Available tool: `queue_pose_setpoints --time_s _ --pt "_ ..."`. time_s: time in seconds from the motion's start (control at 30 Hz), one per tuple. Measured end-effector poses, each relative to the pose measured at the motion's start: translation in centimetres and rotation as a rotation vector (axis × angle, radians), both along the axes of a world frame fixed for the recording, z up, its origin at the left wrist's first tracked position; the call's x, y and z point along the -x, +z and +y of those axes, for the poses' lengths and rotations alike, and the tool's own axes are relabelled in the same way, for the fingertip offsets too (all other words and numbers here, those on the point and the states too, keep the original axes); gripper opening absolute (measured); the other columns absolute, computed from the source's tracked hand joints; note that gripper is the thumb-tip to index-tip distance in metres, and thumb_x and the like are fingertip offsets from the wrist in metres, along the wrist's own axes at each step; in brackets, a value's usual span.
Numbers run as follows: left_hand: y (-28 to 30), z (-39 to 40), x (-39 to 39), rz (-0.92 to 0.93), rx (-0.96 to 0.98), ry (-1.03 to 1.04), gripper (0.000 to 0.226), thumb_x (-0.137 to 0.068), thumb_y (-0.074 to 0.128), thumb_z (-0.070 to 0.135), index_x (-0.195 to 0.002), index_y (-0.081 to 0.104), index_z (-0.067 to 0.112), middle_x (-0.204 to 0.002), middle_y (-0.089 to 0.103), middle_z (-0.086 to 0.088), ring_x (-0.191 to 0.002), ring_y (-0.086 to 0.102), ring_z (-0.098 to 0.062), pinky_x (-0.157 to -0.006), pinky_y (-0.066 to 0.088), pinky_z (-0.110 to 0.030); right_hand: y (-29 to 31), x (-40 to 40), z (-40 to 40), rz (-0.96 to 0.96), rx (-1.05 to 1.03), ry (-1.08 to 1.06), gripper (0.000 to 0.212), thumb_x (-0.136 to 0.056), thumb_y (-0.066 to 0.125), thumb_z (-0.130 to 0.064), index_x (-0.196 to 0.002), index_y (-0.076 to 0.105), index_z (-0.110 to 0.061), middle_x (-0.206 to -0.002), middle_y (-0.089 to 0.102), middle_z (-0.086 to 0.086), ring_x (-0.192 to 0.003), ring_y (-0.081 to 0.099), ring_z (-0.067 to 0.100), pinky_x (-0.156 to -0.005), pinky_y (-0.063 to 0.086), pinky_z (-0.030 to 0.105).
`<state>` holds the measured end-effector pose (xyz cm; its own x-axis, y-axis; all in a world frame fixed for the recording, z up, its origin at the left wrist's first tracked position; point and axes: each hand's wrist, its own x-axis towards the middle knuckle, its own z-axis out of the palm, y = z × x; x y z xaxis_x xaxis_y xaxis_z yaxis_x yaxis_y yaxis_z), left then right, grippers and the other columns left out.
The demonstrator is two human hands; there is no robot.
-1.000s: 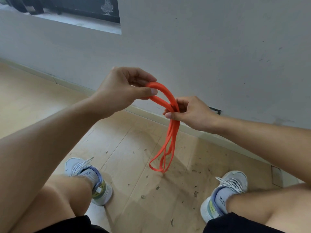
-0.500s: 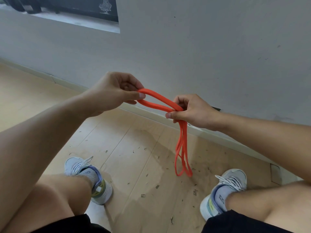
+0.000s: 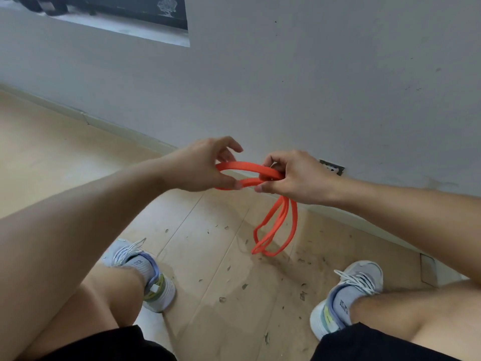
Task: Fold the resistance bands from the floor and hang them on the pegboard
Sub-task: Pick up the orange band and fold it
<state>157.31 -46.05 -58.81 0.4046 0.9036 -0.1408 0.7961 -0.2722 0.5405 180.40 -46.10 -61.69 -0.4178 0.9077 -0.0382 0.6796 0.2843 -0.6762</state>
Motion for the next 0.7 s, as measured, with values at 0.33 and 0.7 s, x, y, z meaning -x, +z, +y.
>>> queue_pose_setpoints --time_s 0.33,0.7 --pt "-1.1 -0.2 -1.9 -0.036 0.409 -0.129 0.038 -0.081 0.082 0.040 -0.107 0.066 0.018 -0.084 0.075 -0.003 -0.072 0.075 -0.017 -0.078 0.061 -0.032 -0.1 1.3 -0.9 -0.017 0.109 0.119 0.018 -0.081 0.087 -0.026 -0.090 0.072 -0.021 -0.080 0.079 -0.010 -0.071 0.072 0.004 -0.067 0.056 0.020" --pt "-0.3 0.1 -0.7 -0.124 0.418 -0.097 0.025 -0.089 0.074 0.035 -0.097 0.071 0.012 -0.068 0.059 -0.002 -0.063 0.055 -0.015 -0.062 0.048 -0.026 -0.3 0.6 -0.4 0.214 0.381 0.068 0.038 -0.077 0.089 -0.008 -0.102 0.063 -0.013 -0.095 0.077 0.020 -0.088 0.077 0.031 -0.087 0.062 0.044"
